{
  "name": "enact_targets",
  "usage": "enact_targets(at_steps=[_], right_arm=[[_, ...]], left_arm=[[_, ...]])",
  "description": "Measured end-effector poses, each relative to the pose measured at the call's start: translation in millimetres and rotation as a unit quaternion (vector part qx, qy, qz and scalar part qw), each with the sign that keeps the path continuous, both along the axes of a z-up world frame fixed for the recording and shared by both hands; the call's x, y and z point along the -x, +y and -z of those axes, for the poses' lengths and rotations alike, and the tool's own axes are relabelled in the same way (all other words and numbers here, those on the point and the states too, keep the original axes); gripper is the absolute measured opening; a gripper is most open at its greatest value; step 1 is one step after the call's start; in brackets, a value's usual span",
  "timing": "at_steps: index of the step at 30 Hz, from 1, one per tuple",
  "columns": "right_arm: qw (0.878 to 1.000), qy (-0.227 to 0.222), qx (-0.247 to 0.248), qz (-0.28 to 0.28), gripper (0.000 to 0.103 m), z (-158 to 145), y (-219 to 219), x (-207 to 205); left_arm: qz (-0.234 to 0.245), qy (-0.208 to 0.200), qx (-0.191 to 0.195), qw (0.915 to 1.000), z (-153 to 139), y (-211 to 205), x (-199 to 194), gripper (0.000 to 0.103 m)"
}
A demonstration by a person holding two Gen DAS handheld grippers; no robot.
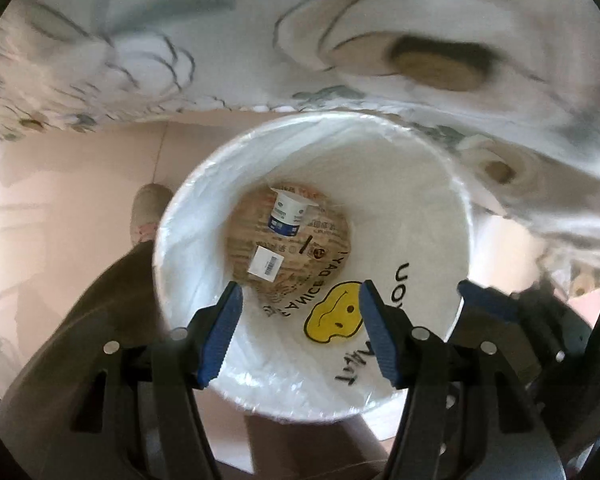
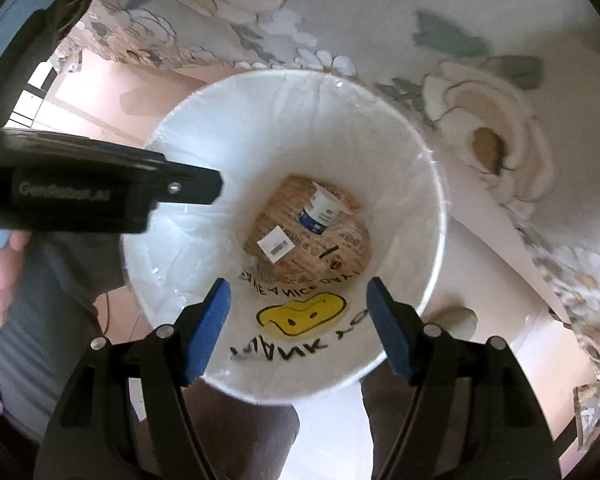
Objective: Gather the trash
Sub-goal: 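Open both tools over the trash bin, dropping cup and box, then move both tools back toward the items on the bed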
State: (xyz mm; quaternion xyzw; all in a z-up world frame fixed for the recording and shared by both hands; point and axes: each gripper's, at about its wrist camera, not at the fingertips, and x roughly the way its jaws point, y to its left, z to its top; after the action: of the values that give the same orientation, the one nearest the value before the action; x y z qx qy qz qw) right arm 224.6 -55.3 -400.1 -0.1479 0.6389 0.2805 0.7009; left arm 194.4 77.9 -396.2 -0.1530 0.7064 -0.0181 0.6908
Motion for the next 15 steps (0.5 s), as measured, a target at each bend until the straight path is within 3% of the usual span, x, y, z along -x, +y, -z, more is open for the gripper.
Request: enact_targets(at_steps=[6,15], right_arm=[[0.999,-0.044,-0.014,0.000,0.070,-40,-20,10],[0.992,-0.116,-0.038,-0.007,0.070,-129,-50,20]], left_arm=[[0.053,-0.053,-0.046,0.9961,-57,-7,18,0.063],[0.098,-0.137,-0.072,0.9832,-154,-12,43,0.064]])
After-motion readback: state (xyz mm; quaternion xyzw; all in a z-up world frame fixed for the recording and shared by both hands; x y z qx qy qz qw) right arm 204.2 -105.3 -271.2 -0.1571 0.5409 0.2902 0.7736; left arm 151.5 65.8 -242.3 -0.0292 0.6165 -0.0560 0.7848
